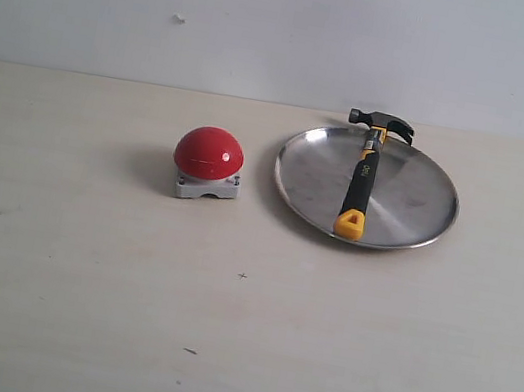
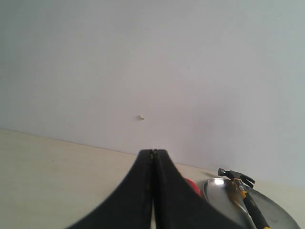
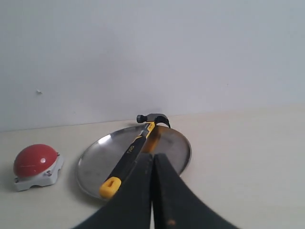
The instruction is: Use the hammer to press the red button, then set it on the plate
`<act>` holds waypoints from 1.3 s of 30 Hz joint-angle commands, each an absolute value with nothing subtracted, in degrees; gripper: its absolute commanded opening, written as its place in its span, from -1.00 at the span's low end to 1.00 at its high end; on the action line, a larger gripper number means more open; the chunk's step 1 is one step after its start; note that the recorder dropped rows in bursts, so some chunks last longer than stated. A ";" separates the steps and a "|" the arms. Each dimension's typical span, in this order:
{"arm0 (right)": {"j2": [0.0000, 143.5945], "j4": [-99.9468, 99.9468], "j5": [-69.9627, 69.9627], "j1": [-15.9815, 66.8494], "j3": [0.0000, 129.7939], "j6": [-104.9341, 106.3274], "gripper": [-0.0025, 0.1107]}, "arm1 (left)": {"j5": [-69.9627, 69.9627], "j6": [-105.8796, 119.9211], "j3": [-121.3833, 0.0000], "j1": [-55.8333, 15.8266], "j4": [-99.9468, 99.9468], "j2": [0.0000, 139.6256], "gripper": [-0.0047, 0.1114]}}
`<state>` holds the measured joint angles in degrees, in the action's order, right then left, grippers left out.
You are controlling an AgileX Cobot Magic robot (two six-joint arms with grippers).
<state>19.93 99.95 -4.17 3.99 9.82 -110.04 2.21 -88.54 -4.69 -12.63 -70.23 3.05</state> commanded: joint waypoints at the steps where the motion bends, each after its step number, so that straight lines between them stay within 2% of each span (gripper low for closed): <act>1: 11.91 99.95 -3.39 4.01 3.78 -109.58 -0.96 | 2.32 -88.38 -4.53 -12.58 -70.26 2.73 -0.92; 11: 0.18 99.95 -4.77 4.01 0.00 -109.08 -0.96 | 2.32 -88.38 -4.53 -12.58 -70.26 2.73 -0.92; 39: 0.00 99.95 -5.97 4.01 0.00 -109.56 -0.96 | 2.32 -88.38 -4.53 -12.58 -70.26 2.73 -0.92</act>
<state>0.35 99.95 -5.82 3.99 0.23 -109.76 2.21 -88.54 -4.69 -12.63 -70.23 3.05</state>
